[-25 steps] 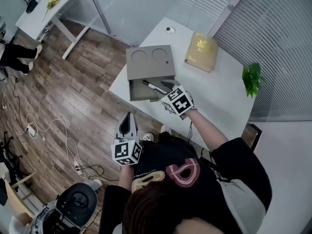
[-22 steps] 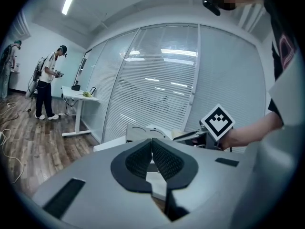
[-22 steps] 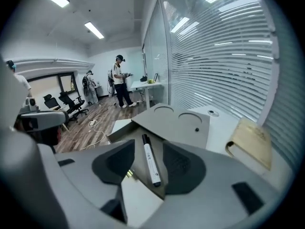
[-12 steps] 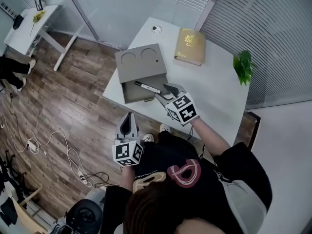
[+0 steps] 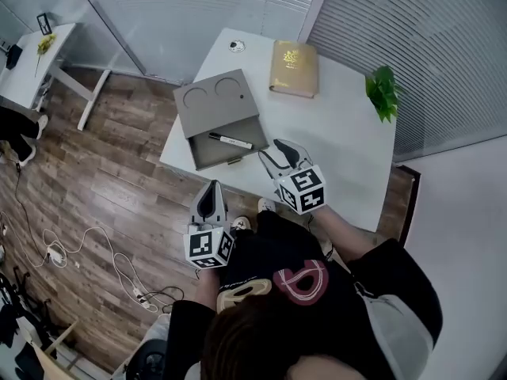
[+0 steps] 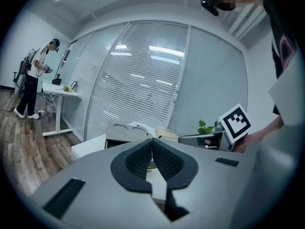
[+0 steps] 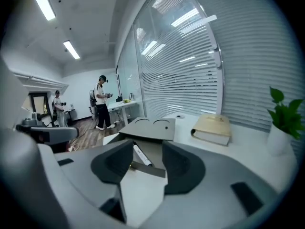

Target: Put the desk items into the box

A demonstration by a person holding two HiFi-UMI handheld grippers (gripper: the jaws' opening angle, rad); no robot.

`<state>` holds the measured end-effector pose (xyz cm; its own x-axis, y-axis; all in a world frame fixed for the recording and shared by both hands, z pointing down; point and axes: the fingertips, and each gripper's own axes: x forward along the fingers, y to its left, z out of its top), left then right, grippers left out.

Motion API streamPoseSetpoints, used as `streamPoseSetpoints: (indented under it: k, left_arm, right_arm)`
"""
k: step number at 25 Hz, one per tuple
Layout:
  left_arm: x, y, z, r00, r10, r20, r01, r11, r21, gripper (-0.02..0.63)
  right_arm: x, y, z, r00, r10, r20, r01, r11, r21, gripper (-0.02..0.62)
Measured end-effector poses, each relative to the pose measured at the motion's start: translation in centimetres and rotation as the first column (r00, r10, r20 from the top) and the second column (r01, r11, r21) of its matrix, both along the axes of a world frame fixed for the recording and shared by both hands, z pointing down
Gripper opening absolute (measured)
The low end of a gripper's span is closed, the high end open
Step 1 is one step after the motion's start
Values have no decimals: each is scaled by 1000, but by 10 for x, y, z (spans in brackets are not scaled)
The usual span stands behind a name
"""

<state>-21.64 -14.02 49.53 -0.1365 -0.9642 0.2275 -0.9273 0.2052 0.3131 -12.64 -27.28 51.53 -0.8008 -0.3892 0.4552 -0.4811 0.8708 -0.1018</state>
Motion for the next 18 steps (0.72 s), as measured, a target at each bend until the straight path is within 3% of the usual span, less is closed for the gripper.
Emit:
streamPoseSetpoints:
  k: [9, 12, 18]
  left_arm:
    - [16, -7, -1, 997, 71, 0, -71, 997, 6, 18]
    - [20, -10, -1, 996, 92, -2, -92, 996, 5, 18]
    - [31, -16, 1, 992, 123, -5, -123, 992, 8, 18]
  right_arm:
    - [42, 9, 8, 987, 156, 26, -155, 987, -35, 112]
    - [55, 9, 8, 979, 201, 24, -200, 979, -25, 58]
    - [73, 3, 2, 963, 267, 45, -268, 963, 12, 12]
